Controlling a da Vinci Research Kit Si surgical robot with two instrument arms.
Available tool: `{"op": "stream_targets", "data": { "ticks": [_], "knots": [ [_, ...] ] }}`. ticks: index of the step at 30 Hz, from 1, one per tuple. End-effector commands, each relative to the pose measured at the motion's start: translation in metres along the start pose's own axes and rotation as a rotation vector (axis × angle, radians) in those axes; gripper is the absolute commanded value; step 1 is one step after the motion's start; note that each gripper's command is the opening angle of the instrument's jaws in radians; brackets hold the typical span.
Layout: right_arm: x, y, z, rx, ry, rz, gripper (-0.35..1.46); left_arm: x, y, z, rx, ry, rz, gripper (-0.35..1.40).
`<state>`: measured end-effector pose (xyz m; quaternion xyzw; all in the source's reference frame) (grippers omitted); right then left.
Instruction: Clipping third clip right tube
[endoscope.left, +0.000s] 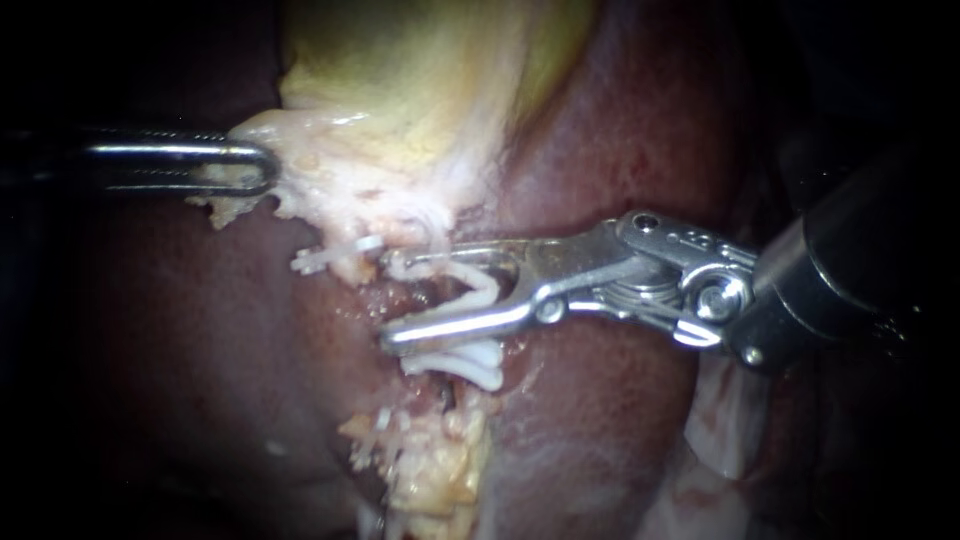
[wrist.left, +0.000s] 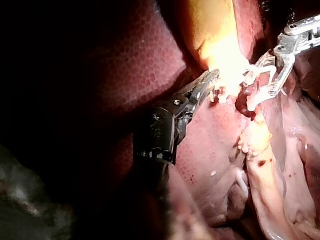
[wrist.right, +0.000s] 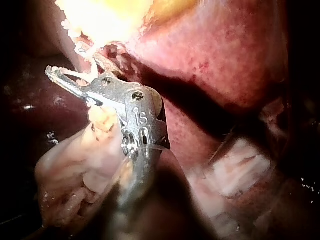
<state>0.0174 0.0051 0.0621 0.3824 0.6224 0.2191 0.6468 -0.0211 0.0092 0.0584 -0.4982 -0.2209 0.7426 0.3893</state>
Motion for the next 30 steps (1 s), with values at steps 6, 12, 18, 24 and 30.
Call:
{"op": "stream_targets", "data": {
  "ticks": [6,12,18,24,30],
  "knots": [
    [-0.0001,0.0002,-0.0003,0.005,-0.003,0.007,-0.04,0.0,-0.0001,0.0,0.0,0.0,0.0,-0.35],
    [-0.0002,0.0002,-0.0003,0.005,-0.005,0.036,-0.35,0.0,-0.0002,0.0,0.0,0.0,0.0,-0.35],
    [-0.0003,0.0002,-0.0003,0.004,-0.012,0.041,-0.35,0.0,-0.0004,0.0,0.003,0.001,0.0,-0.35],
    [-0.0005,0.0003,-0.0003,0.005,-0.013,0.045,-0.35,0.0,-0.0004,0.0,0.003,0.001,0.0,-0.35],
    [-0.001,0.0007,-0.0003,0.005,-0.015,0.054,-0.35,-0.0001,-0.0005,0.0001,0.003,0.001,0.0,-0.35]
  ]
}}
